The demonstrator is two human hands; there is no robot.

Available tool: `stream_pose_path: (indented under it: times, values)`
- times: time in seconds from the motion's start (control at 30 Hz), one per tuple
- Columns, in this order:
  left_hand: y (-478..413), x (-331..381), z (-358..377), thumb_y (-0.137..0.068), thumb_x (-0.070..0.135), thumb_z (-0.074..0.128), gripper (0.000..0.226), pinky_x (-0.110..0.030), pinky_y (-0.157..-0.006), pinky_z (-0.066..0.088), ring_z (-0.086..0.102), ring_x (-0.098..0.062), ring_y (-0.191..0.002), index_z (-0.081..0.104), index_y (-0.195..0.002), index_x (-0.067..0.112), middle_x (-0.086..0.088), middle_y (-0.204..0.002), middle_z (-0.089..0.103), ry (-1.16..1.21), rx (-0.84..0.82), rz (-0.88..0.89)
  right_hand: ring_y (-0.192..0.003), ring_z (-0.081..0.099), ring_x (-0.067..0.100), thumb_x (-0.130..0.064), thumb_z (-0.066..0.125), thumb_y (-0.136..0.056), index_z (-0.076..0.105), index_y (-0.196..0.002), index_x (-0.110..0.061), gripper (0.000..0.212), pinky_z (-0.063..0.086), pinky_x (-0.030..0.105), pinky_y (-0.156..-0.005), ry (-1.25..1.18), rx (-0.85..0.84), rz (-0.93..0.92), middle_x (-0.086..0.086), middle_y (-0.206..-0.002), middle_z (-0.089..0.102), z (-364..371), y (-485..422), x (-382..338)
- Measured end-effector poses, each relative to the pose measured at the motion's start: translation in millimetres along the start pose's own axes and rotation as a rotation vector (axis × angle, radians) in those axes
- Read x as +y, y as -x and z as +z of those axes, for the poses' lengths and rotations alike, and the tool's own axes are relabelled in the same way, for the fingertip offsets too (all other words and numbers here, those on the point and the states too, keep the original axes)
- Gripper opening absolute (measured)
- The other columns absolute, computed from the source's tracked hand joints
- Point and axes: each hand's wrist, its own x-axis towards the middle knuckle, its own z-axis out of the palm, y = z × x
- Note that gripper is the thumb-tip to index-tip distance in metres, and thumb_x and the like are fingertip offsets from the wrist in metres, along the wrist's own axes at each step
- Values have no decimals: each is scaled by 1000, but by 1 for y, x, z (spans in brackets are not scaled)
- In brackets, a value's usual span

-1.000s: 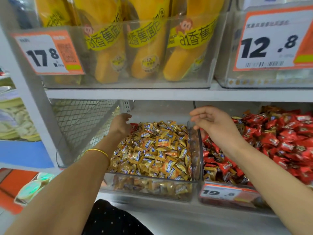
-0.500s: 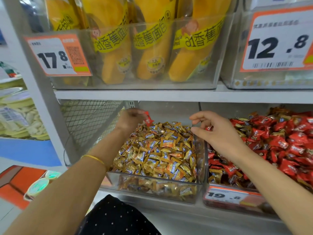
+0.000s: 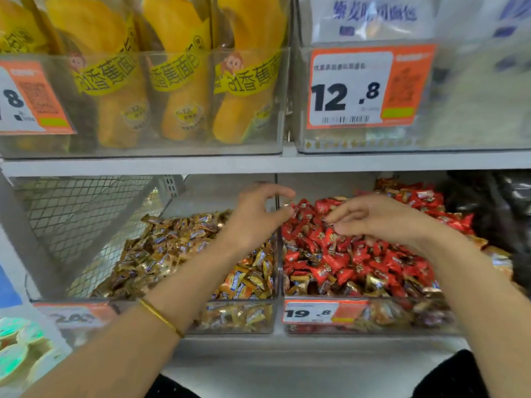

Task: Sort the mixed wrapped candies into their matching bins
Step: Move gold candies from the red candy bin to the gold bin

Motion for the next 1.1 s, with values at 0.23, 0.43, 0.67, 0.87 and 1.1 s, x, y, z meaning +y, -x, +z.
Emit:
stream_pose_path:
  times: [0.23,0.43,0.67,0.87,1.1]
  values:
    - [-18,-23,14,-89,24,61,26,-39,-103,43,55,-16,-114,56,-108,41,15,-125,47,37,-26,-39,-104,59,15,-5,39,-97,64,-113,-15,31,44,22,-82,249,258,16,1,-120,64,-3,-59,12]
    - [-21,-30,17,-91,14,57,30,-5,-88,40,49,4,-110,58,-115,31,18,-121,47,109,17,8,-131,40,22,-37,52,-94,39,-141,-22,50,35,31,-105,665,63,-12,2,-147,40,5,-126,31]
    - [-23,-35,19,-90,11,57,28,5,-78,35,40,17,-109,61,-112,28,14,-123,47,119,22,47,-127,37,29,-50,60,-85,32,-142,-41,64,36,42,-96,1006,-213,-123,2,-138,41,33,-145,17]
    - [-20,-34,19,-91,15,56,24,-1,-86,32,41,7,-115,61,-108,32,15,-127,46,96,26,30,-112,54,18,-11,58,-89,61,-121,-29,36,39,23,-85,831,-297,-167,-7,-134,51,3,-91,26]
    - [-19,-31,19,-91,15,56,25,-4,-85,34,40,4,-118,61,-107,33,16,-127,46,102,34,12,-107,55,7,-1,49,-87,71,-93,-25,33,38,23,-99,490,-200,-125,-10,-110,62,-14,-73,4]
